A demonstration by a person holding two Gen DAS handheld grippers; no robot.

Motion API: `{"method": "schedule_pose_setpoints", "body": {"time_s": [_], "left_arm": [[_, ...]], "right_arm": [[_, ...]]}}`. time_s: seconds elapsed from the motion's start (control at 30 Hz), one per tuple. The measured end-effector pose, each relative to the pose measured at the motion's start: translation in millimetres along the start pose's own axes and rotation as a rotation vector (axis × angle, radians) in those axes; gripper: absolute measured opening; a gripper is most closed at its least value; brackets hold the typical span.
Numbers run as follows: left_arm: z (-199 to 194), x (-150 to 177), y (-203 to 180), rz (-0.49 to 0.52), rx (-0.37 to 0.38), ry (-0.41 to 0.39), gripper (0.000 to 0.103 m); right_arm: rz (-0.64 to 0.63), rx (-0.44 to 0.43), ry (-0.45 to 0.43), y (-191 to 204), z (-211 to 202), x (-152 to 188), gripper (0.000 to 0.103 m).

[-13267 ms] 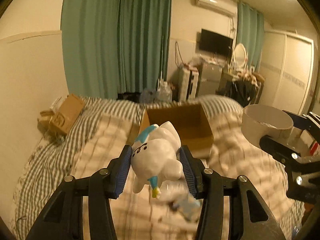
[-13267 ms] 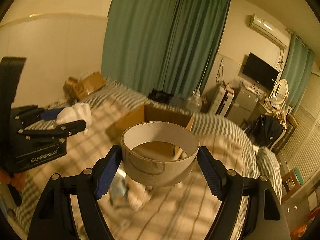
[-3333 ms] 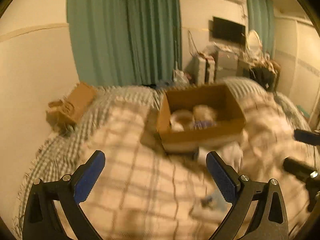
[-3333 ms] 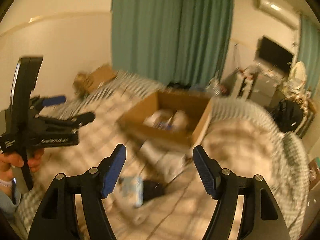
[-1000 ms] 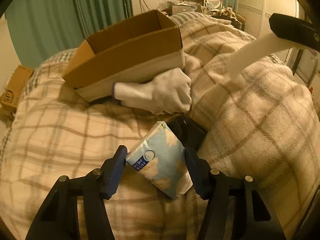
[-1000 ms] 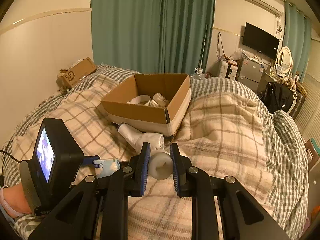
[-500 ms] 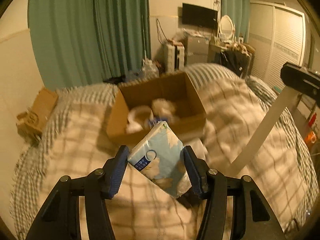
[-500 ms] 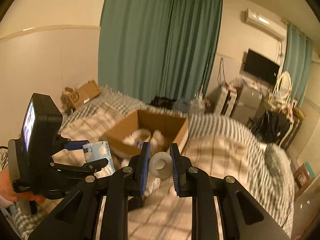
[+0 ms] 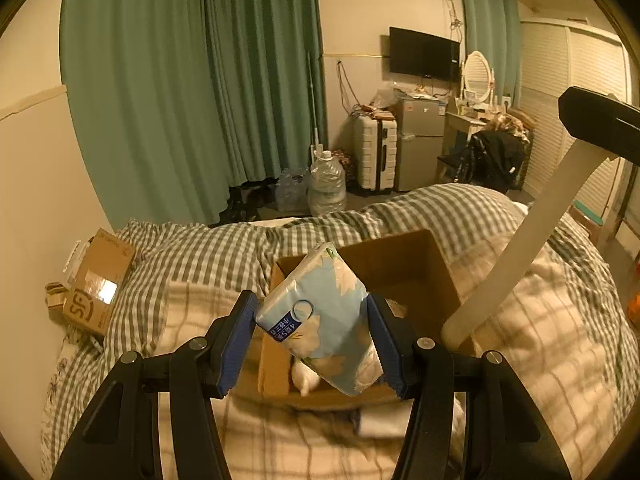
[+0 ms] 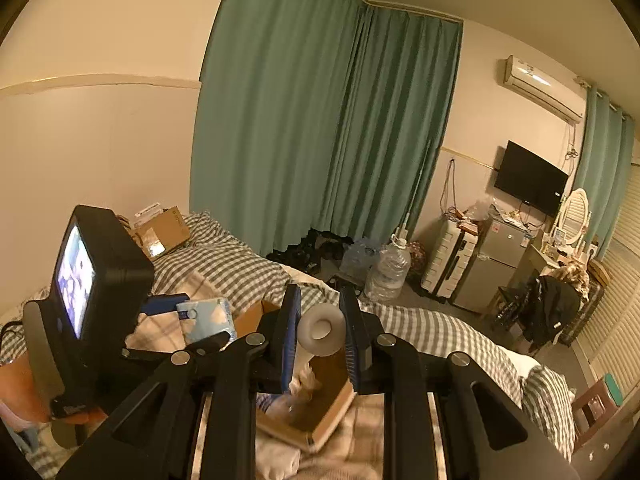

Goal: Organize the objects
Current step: 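Carry the foam roll and tissue pack into the box and open both tools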

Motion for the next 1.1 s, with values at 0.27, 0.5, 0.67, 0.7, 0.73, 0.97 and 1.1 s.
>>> {"method": "schedule_pose_setpoints", "body": {"time_s": [0.27, 0.5, 0.67, 0.7, 0.73, 0.97, 1.1], "left_arm": [[68, 27, 10, -0.033, 0.007, 0.070, 0.057], [99, 55, 10, -0.061, 0.037, 0.123, 0.066], [88, 51, 19, -0.069, -0.013, 0.102, 0.095], [83, 48, 23, -0.073, -0.023, 0.091, 0.097], [78, 46, 25, -0.076, -0.029, 0.086, 0.099], [20, 17, 41, -0.087, -0.059, 0.007, 0.103], [-16, 12, 44, -0.098, -0.063, -0.025, 0.103]], "right_arm": [[0.003, -0.016, 0.073, 1, 75, 36, 0.019], [0.061, -0.010, 0.143, -7, 117, 92, 0.032], [0.084, 0.022, 0.117, -19, 103, 87, 0.068], [0.082, 0.027, 0.112, -23, 98, 83, 0.071], [0.078, 0.038, 0.107, -26, 91, 78, 0.073], [0.051, 0.090, 0.071, -38, 30, 41, 0.085], [0.042, 0.108, 0.054, -38, -10, 29, 0.086]]}}
Point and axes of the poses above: each gripper's, at about its wrist camera, not at the fingertips, and z roughly the way its jaws point, y to its left, x to its underside, the point moved 10 cm from there along z, roughly the way its jaws point, and after that the axes turned 13 degrees about -y, right-handed, at the moved point
